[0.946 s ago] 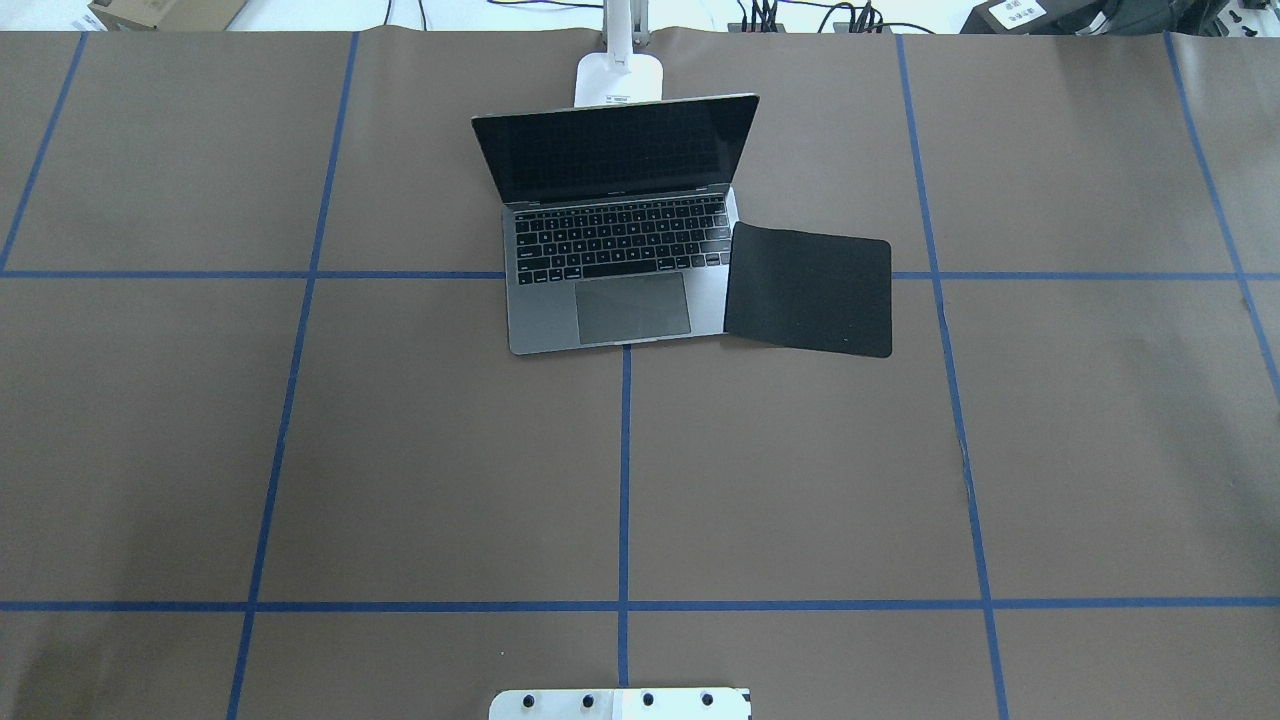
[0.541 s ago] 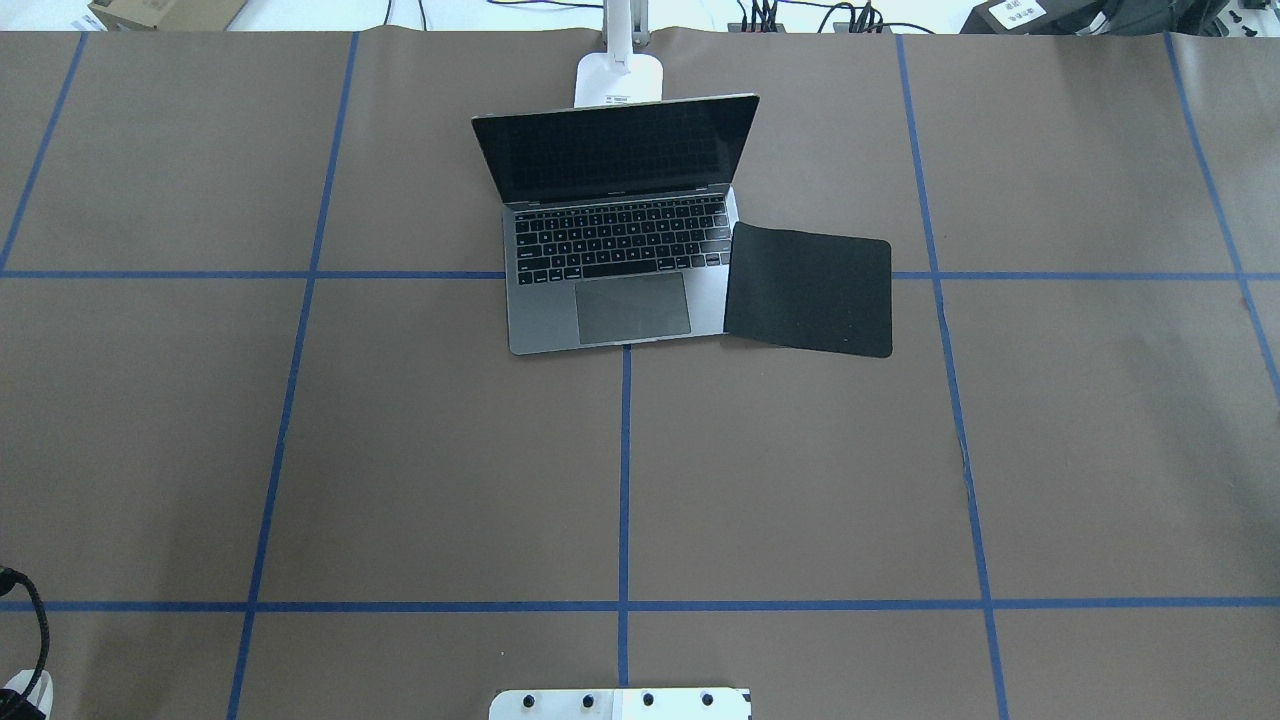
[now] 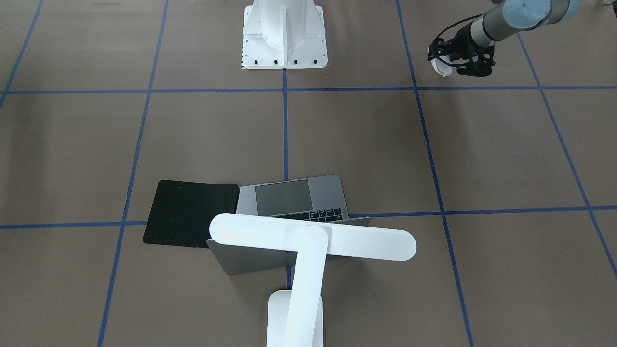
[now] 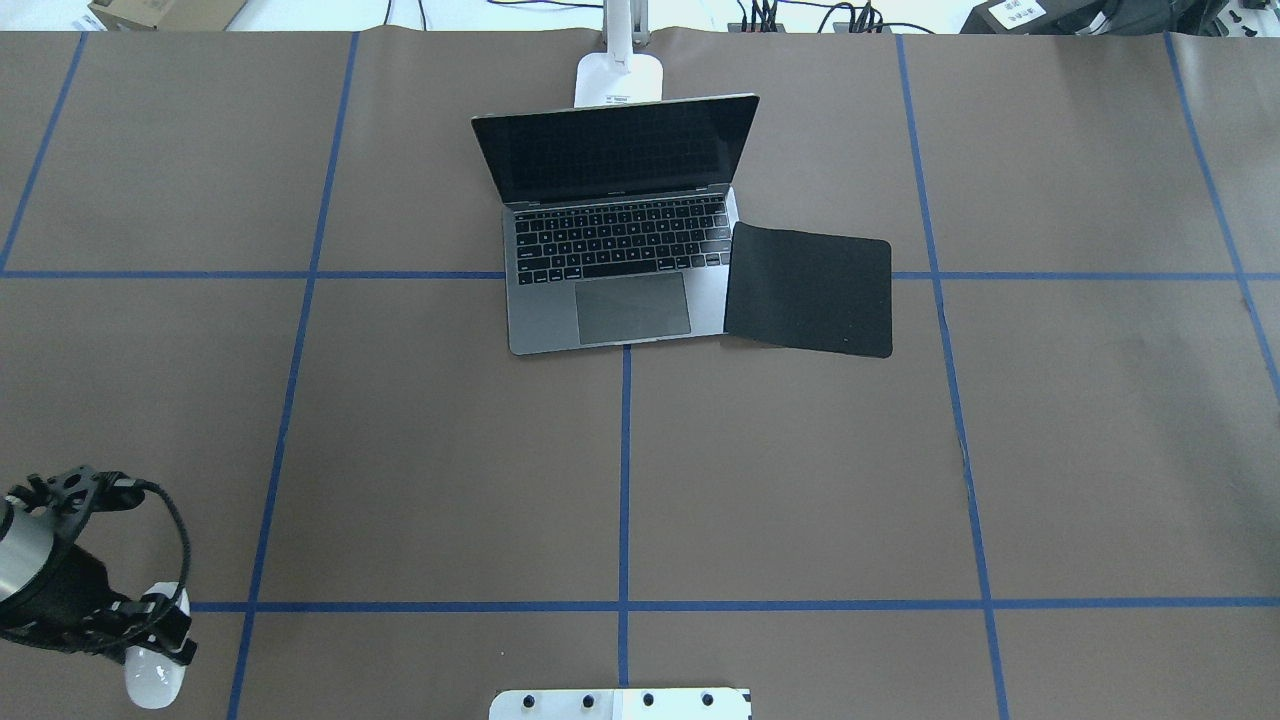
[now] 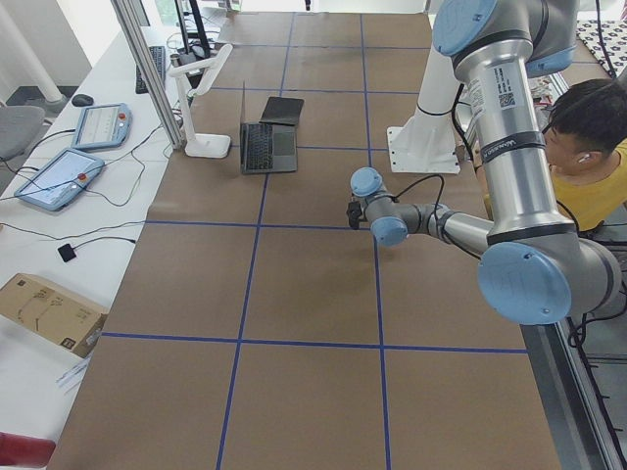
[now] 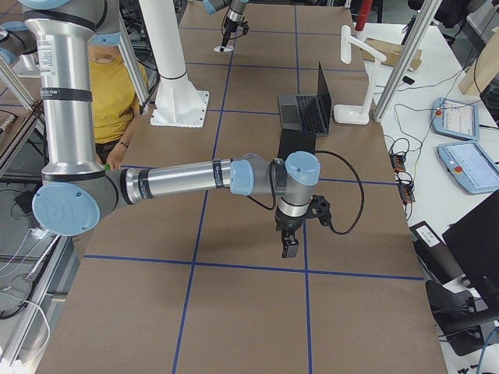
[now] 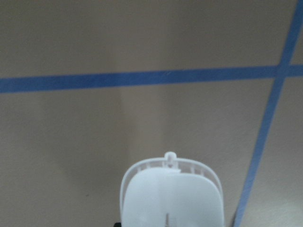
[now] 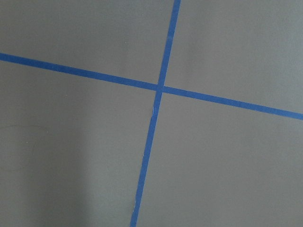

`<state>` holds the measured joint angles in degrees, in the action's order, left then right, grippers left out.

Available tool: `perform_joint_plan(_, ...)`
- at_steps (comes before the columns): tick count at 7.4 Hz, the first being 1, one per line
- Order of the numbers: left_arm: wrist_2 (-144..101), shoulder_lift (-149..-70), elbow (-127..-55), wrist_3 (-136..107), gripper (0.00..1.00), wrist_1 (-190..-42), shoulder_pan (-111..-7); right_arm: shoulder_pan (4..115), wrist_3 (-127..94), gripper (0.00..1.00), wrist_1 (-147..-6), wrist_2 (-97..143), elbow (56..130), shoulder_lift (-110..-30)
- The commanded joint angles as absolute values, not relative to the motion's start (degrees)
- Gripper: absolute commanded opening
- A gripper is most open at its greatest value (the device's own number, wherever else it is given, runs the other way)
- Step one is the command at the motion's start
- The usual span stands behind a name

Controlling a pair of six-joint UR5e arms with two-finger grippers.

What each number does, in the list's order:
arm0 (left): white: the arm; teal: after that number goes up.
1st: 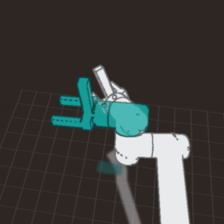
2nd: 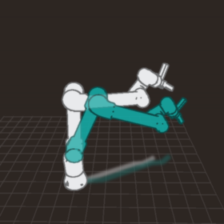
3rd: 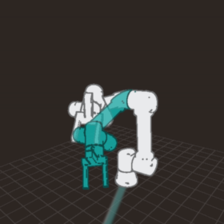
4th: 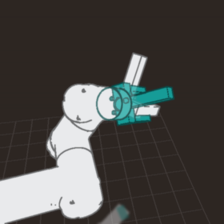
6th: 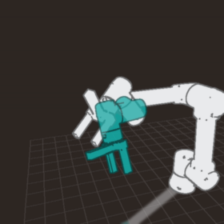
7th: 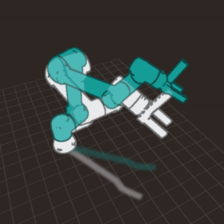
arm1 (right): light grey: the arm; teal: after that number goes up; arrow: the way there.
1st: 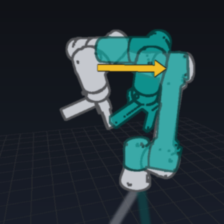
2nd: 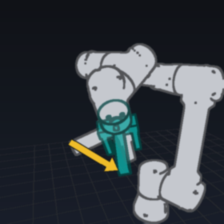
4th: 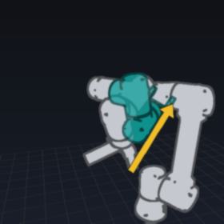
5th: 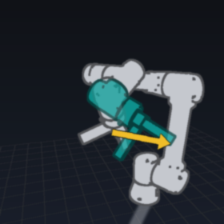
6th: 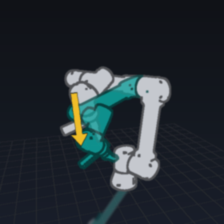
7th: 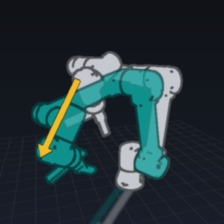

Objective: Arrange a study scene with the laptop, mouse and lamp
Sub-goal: 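Carry the white mouse with the left gripper toward the mouse pad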

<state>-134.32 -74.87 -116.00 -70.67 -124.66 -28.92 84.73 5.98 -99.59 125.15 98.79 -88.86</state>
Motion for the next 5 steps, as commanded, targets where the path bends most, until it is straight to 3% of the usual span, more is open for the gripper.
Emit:
perform_joint_plan(1, -133.95, -89.05, -116.46, -70.66, 0.45, -110.37, -31.71, 84.81, 5.72, 1.00, -99.58, 125.16, 98.70, -88.77)
perform_joint_plan(3, -132.03, -107.39, -115.32, -70.58, 0.45, -91.51, -32.60, 84.81, 5.80, 1.00, -99.58, 125.16, 98.61, -88.59)
perform_joint_plan(5, -129.92, -124.65, -104.30, -70.75, 0.45, -84.03, -32.61, 84.81, 5.71, 1.00, -99.58, 125.16, 98.53, -88.59)
